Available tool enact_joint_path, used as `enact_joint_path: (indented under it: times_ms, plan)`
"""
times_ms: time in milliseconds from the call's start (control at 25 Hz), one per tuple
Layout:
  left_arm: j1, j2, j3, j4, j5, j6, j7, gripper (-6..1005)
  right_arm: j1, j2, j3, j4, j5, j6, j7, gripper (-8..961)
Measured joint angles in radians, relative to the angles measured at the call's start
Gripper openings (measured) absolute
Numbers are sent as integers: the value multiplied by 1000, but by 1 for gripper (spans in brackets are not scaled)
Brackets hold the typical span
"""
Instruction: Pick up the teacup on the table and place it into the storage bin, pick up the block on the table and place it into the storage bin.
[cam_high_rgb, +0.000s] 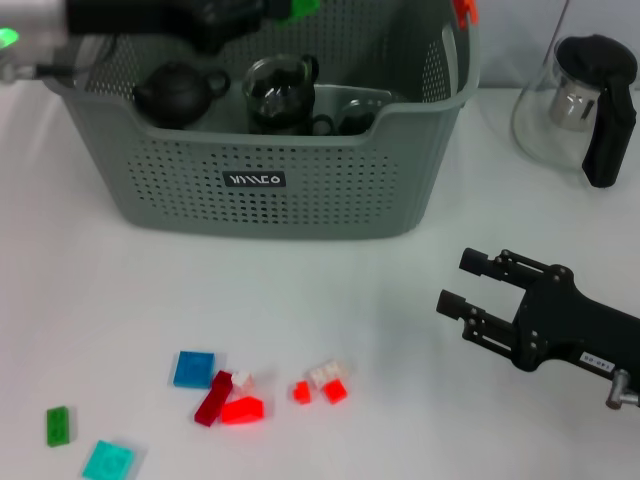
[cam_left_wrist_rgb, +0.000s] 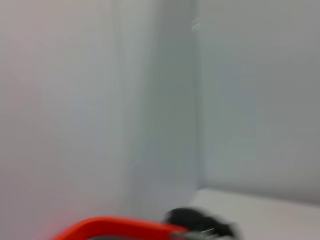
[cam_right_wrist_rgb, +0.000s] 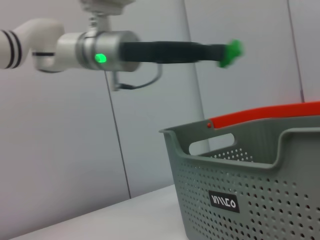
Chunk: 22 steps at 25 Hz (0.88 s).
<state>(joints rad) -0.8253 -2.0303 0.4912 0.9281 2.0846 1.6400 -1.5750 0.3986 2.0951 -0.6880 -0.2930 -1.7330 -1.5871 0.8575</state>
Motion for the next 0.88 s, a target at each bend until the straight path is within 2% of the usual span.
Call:
enact_joint_path:
  times_ms: [80, 160, 280, 400, 560, 680, 880]
  plan:
    - [-10, -7, 81, 2, 2, -146, -23, 115, 4, 1, -3, 0, 1, -1, 0, 638]
    - [-8, -27, 217, -5, 12, -348, -39, 121, 6, 1, -5, 0, 0, -1, 5, 637]
    - [-2, -64, 375, -15, 70, -591, -52, 137, 7, 2, -5, 0, 0, -2, 10, 637]
    - [-6, -97, 479, -32, 156, -758, -64, 154, 7, 2, -2, 0, 1, -4, 10, 637]
    - [-9, -130, 514, -38, 232, -887, -98, 176, 9, 2, 0, 0, 1, -5, 11, 637]
    - [-10, -132, 515, -33, 258, -911, -176, 192, 7, 2, 1, 0, 1, -5, 11, 637]
    - [-6, -134, 517, -30, 273, -914, -192, 220, 4, 2, 0, 0, 1, -5, 11, 637]
